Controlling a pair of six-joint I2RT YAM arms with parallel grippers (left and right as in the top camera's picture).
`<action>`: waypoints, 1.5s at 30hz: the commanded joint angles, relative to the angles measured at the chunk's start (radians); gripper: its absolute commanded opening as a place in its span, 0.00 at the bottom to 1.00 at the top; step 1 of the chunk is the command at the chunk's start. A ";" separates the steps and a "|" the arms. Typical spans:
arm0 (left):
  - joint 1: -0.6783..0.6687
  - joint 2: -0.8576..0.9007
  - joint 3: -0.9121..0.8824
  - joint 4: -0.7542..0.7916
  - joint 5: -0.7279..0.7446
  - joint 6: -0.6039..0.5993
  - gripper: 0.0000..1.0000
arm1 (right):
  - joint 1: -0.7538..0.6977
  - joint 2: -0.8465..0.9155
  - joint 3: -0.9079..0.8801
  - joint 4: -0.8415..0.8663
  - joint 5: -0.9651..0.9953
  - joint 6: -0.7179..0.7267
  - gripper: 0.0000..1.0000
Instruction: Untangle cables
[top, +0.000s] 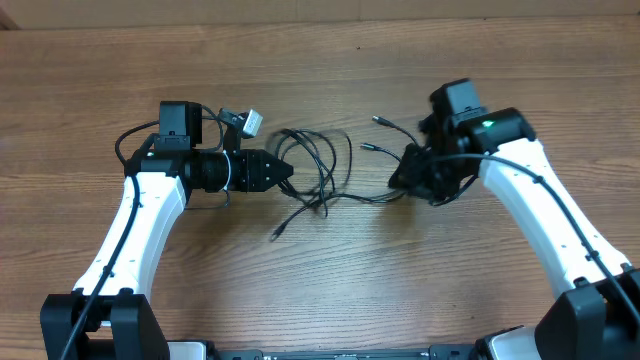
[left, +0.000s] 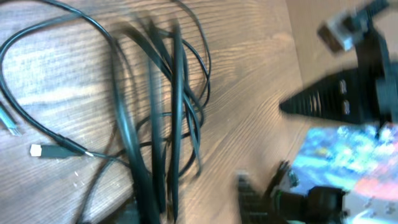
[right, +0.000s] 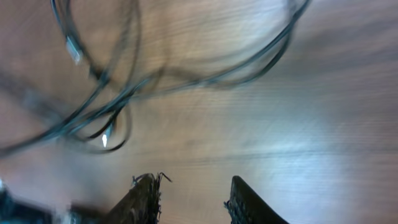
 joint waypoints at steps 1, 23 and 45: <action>0.008 -0.002 0.000 -0.007 -0.043 -0.061 0.53 | 0.080 -0.013 -0.002 -0.001 -0.060 -0.030 0.35; 0.008 -0.002 0.000 -0.122 -0.328 -0.086 0.21 | 0.211 -0.013 -0.002 0.110 -0.059 0.015 0.83; -0.160 0.174 -0.008 -0.011 -0.532 -0.087 0.05 | 0.211 -0.013 -0.002 0.127 -0.032 0.015 0.93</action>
